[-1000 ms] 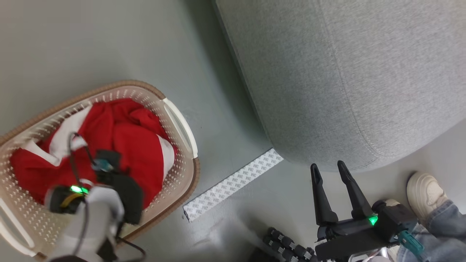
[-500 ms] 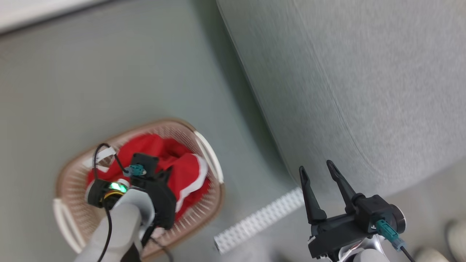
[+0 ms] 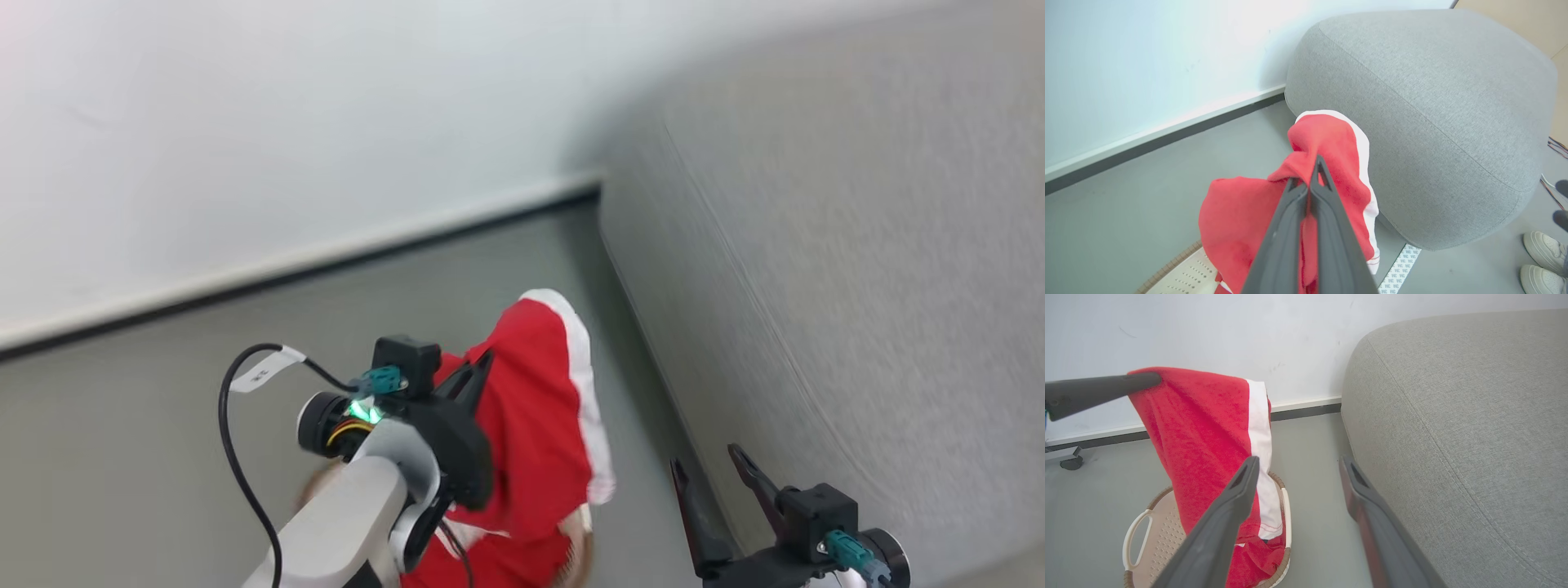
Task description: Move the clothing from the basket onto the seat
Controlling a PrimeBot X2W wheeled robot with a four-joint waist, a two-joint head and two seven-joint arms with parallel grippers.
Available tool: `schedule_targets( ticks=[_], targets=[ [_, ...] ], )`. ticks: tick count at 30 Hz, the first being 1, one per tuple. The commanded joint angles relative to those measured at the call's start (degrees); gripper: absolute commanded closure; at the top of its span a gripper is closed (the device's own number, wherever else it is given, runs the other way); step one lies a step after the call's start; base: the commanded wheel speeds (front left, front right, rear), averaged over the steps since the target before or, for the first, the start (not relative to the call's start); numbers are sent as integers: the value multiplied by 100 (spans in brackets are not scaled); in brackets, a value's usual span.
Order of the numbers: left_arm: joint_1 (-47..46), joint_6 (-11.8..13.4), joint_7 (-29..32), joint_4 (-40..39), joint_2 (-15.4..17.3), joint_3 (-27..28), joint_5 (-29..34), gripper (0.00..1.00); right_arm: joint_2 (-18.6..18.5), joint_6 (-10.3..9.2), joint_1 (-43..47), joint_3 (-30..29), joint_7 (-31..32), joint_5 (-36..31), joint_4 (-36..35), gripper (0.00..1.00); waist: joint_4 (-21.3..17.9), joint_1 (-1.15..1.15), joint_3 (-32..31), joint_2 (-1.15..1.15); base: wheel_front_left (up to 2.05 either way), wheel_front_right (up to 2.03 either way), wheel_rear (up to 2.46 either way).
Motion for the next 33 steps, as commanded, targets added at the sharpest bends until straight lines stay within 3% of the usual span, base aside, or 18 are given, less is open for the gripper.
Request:
schedule_targets(
  ticks=[1,11,33],
  targets=[
    [1,54,6,-87,-12,-66,-83,100,-34,0,130,16,76,68,-33,0,959,2,-1239,2,0,0,0],
    [-437,256,58,-389,-10,-615,-528,100,-55,0,399,129,495,186,-209,0,1275,2,-1688,2,0,0,0],
    [-635,361,-59,-516,-9,-1407,-1222,100,12,0,-312,841,767,753,171,0,1275,2,-1739,2,0,0,0]
  ],
)
